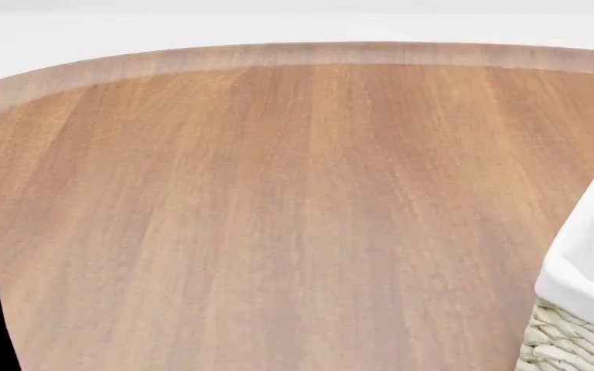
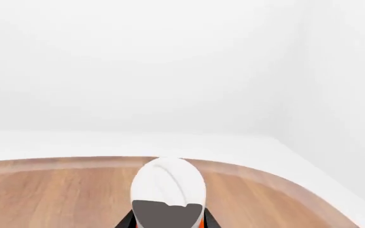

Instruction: Pick up the ketchup, and put it in the basket.

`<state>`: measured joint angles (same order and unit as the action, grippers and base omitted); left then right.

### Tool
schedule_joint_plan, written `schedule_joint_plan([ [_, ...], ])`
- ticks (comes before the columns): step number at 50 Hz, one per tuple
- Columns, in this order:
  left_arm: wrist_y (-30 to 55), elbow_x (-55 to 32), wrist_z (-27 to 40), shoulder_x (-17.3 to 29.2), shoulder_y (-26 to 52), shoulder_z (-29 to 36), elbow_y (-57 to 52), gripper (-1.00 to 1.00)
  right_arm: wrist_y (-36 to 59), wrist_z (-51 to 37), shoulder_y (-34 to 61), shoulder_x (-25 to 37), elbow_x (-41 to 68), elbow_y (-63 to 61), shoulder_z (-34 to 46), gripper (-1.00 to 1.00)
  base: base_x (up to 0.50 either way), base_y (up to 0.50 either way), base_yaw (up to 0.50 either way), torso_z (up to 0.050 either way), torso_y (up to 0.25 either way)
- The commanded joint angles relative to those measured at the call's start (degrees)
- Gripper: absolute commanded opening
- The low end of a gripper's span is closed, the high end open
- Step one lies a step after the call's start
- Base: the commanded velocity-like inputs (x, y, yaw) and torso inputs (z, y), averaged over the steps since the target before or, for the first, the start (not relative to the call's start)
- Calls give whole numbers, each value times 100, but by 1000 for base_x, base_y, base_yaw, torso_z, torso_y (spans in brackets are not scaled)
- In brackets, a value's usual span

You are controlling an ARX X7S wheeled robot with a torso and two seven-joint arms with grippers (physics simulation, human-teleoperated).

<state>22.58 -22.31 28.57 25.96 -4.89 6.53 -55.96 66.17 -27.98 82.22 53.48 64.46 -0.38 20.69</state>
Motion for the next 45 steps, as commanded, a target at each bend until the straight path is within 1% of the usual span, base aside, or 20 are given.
schedule_joint_plan([
  [1,-13,152,-38,-92,-95,-19,89,100,-266,139,-308,-79,-521,295,-105,-100,0,0,0,0,0],
  [7,-38,159,-14,-67,-114,3,111,100,-333,10,-398,-176,-616,626,-111,-100,0,0,0,0,2],
  [13,-48,138,0,-49,-105,10,170,100,-383,-66,-650,-163,-616,655,-118,-100,0,0,0,0,0],
  [30,24,74,77,-10,12,62,204,100,-342,236,-566,-404,-1003,1217,435,-100,0,0,0,0,1],
  [37,41,61,111,9,25,81,200,100,-450,274,-579,-421,-1069,1365,441,-100,0,0,0,0,0],
  [45,59,41,147,22,52,105,225,100,-327,242,-715,-401,-1004,1427,461,-100,0,0,0,0,0],
])
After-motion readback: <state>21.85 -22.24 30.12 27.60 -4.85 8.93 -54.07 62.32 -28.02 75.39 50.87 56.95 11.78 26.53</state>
